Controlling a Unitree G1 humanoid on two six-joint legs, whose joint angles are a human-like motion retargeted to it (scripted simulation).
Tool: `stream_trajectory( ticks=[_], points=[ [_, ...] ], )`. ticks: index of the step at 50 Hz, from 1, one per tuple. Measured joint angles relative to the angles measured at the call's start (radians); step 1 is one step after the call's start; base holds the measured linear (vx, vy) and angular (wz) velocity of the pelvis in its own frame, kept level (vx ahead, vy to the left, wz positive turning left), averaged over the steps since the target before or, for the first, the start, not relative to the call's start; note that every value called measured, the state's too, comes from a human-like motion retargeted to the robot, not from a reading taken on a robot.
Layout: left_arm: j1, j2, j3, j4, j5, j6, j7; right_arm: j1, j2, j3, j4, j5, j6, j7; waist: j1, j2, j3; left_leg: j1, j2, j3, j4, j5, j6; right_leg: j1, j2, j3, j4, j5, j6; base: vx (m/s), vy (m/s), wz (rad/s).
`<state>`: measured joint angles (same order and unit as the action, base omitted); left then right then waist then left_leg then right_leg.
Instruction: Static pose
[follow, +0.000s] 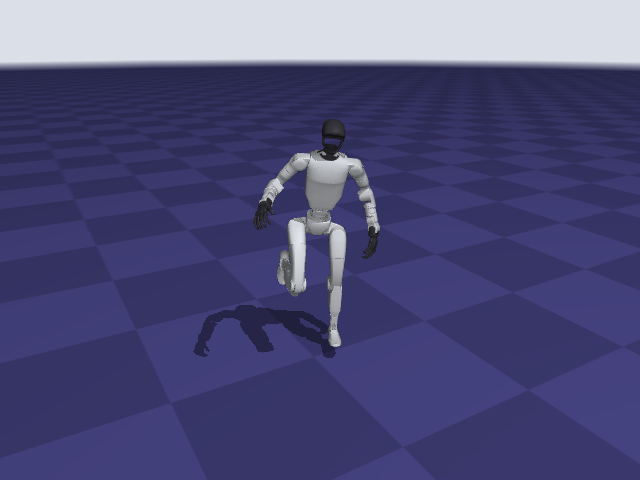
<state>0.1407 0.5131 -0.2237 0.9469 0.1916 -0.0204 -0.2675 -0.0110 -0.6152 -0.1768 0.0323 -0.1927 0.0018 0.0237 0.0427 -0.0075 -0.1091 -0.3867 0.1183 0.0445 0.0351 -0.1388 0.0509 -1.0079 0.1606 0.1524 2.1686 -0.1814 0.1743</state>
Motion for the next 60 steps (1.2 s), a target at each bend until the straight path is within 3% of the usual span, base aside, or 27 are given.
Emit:
stream_trajectory(
  ticks=[13,22,30,40,44,46,49,55,57,60],
  points=[
    [0.000,-0.018,0.015,0.025,-0.027,-0.013,-0.009,-0.018,0.006,0.014,0.005,-0.040,-0.003,-0.007,-0.033,-0.009,-0.022,-0.120,-0.019,-0.009,0.188,-0.072,-0.006,-0.091,-0.047,0.026,-0.152,-0.078,-0.019,0.00,0.00,0.03],
    [0.041,-0.006,0.058,0.005,-0.062,-0.024,-0.017,0.034,-0.003,-0.003,-0.009,-0.071,-0.007,0.015,-0.102,-0.054,0.015,-0.090,-0.069,-0.001,0.243,-0.106,-0.018,-0.149,-0.107,-0.039,-0.369,-0.097,-0.002,0.05,-0.03,0.26],
    [0.062,0.018,0.090,-0.040,-0.095,-0.029,-0.028,0.105,-0.016,-0.023,-0.004,-0.078,-0.013,0.062,-0.162,-0.100,0.067,-0.014,-0.116,0.006,0.250,-0.123,-0.034,-0.179,-0.190,-0.123,-0.685,-0.035,0.016,0.04,-0.04,0.27],
    [0.071,0.052,0.120,-0.118,-0.139,-0.026,-0.057,0.153,0.004,-0.031,0.014,-0.064,0.000,0.128,-0.211,-0.147,0.110,0.108,-0.151,0.001,0.110,-0.047,-0.073,-0.153,-0.254,-0.213,-1.111,0.095,0.053,0.02,-0.02,0.12],
    [0.127,0.034,0.113,-0.156,-0.140,-0.035,-0.056,0.222,0.051,-0.033,0.005,-0.069,-0.004,0.131,-0.225,-0.214,0.069,0.146,-0.219,0.017,-0.007,0.043,-0.077,-0.184,-0.284,-0.172,-1.223,0.108,0.078,0.01,-0.01,0.11],
    [0.104,0.059,0.118,-0.166,-0.149,-0.031,-0.072,0.205,0.049,-0.040,0.017,-0.053,0.003,0.140,-0.225,-0.192,0.079,0.181,-0.189,0.005,-0.085,0.077,-0.090,-0.172,-0.270,-0.212,-1.311,0.122,0.081,0.07,-0.01,0.00],
    [0.127,0.051,0.110,-0.189,-0.147,-0.036,-0.077,0.240,0.077,-0.043,0.011,-0.050,0.001,0.144,-0.230,-0.229,0.046,0.170,-0.224,0.017,-0.106,0.105,-0.094,-0.206,-0.285,-0.194,-1.374,0.118,0.086,0.02,0.00,0.03],
    [0.068,0.099,0.105,-0.206,-0.155,-0.032,-0.101,0.196,0.072,-0.044,0.025,-0.013,0.010,0.168,-0.227,-0.201,0.060,0.158,-0.173,0.002,-0.086,0.092,-0.116,-0.189,-0.277,-0.291,-1.500,0.079,0.060,0.02,0.00,-0.01],
    [0.090,0.077,0.094,-0.216,-0.150,-0.037,-0.094,0.220,0.092,-0.034,0.011,-0.014,0.002,0.164,-0.225,-0.233,0.036,0.154,-0.207,0.017,-0.104,0.118,-0.112,-0.222,-0.290,-0.270,-1.484,0.066,0.053,0.00,0.00,0.00],
    [0.036,0.106,0.096,-0.210,-0.165,-0.031,-0.107,0.160,0.073,-0.026,0.023,0.014,0.007,0.182,-0.221,-0.195,0.079,0.167,-0.152,0.001,-0.081,0.097,-0.124,-0.183,-0.268,-0.341,-1.519,0.049,0.035,0.00,0.00,0.00]
  ],
)
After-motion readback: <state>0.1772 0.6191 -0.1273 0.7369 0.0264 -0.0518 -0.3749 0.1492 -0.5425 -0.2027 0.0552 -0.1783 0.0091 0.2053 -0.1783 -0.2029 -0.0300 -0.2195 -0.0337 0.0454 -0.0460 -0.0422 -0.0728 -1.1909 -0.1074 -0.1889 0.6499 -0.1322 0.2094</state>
